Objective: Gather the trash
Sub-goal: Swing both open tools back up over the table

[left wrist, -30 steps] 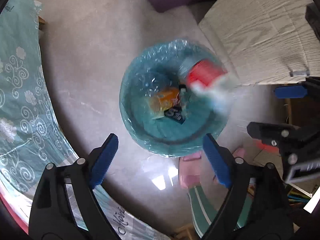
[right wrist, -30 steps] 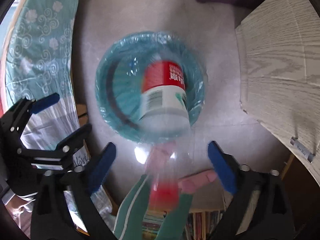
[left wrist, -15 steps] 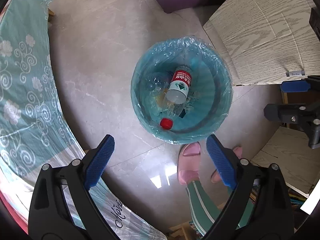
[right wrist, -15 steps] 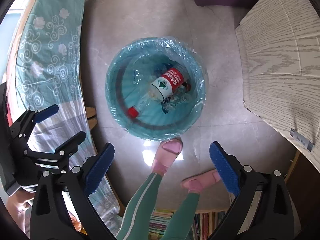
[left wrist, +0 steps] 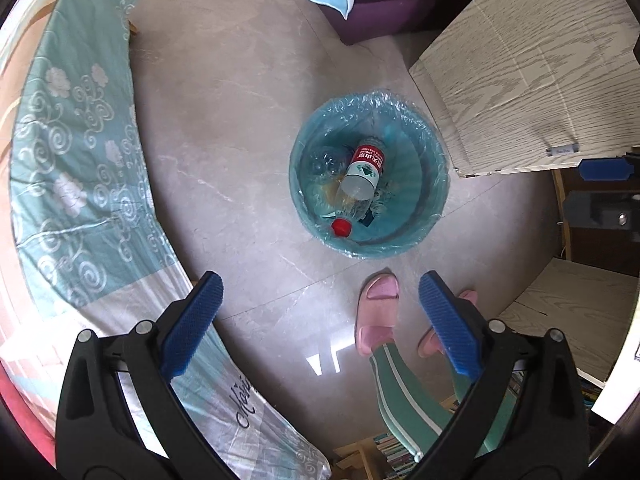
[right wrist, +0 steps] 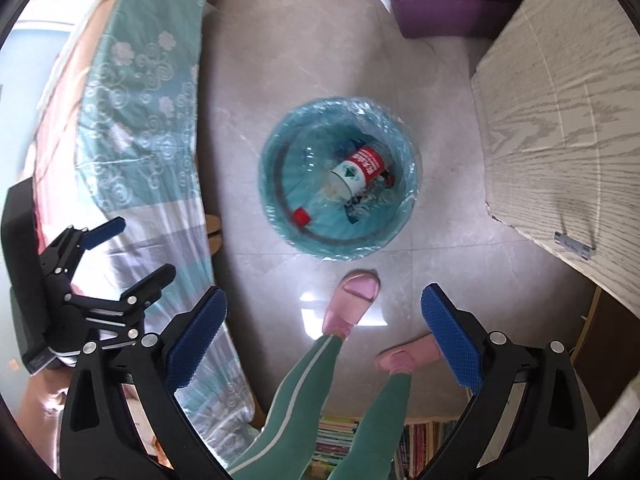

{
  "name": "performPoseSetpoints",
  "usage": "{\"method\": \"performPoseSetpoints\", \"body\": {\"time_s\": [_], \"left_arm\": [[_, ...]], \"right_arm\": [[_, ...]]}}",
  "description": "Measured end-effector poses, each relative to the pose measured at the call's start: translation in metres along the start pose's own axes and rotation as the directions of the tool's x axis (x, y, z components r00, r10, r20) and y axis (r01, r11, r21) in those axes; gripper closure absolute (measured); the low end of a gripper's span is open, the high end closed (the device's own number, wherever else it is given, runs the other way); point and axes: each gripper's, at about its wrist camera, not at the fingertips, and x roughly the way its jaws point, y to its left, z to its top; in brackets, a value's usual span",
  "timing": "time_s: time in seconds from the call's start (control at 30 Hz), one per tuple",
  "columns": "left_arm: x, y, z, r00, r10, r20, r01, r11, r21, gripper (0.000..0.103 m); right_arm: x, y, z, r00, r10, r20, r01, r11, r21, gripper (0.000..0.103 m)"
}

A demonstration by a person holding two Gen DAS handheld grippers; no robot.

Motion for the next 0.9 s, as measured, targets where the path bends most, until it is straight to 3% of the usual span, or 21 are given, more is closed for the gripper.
{"method": "performPoseSetpoints", "body": {"time_s": [0.27,0.4,0.6,0.73,0.9], "left_arm": [[-0.054,0.010,-0.020,0.999,-0.012,0.035,0.014,0.999,-0.029,0.007],[-0.076,0.016,-0.028,0.998,-0.055,0.042,0.058,0.996,-0.072,0.007],[-0.120,0.005,-0.042,0.997,-0.002,0.074,0.008,0.996,-0.086,0.007],[-0.172,-0.016,-0.042,0.990,-0.023,0.138,0.031,0.998,-0.055,0.007],[-0.231,-0.063,-0.029,0.975,-0.054,0.215,0.045,0.998,0.045,0.007]], "right_arm": [[-0.060,0.031,-0.019,0.998,0.037,0.058,-0.033,0.997,-0.065,0.006],[-0.087,0.045,-0.031,0.997,0.054,0.063,-0.047,0.993,-0.110,0.006],[-0.146,0.062,-0.060,0.985,0.111,0.132,-0.086,0.980,-0.181,0.006],[-0.205,0.057,-0.089,0.958,0.171,0.231,-0.122,0.970,-0.212,0.006],[-0.273,0.018,-0.134,0.910,0.223,0.349,-0.179,0.972,-0.154,0.006]]}}
